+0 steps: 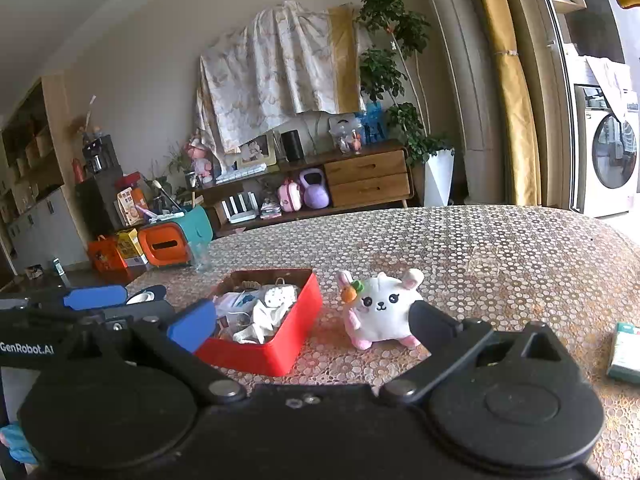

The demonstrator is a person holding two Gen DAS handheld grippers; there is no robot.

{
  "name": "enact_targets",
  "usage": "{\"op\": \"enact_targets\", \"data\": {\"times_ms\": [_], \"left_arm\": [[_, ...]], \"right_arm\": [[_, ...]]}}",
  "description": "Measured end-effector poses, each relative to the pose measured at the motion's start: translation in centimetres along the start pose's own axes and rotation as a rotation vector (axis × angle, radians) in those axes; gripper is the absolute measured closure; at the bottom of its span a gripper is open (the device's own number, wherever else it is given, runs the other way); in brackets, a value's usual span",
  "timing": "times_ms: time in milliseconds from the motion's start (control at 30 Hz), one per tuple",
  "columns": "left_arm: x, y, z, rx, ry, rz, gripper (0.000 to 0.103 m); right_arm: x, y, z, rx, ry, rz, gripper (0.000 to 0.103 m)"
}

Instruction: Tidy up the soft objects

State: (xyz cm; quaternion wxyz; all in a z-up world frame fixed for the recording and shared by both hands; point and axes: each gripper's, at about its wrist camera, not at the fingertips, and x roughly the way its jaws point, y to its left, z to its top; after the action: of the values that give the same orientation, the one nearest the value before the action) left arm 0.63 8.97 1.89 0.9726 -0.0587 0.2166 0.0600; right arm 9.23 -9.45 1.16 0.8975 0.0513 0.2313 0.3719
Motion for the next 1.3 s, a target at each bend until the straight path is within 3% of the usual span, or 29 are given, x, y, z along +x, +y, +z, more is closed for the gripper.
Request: {"op": "enact_targets", "data": {"times_ms": [1300], "left_arm": [[0.29, 0.21, 0.5, -0.012, 0.004, 0.0, 0.002]], "right_arm": [[0.58, 0.34, -0.13, 0.012, 0.012, -0.008, 0.0]]}}
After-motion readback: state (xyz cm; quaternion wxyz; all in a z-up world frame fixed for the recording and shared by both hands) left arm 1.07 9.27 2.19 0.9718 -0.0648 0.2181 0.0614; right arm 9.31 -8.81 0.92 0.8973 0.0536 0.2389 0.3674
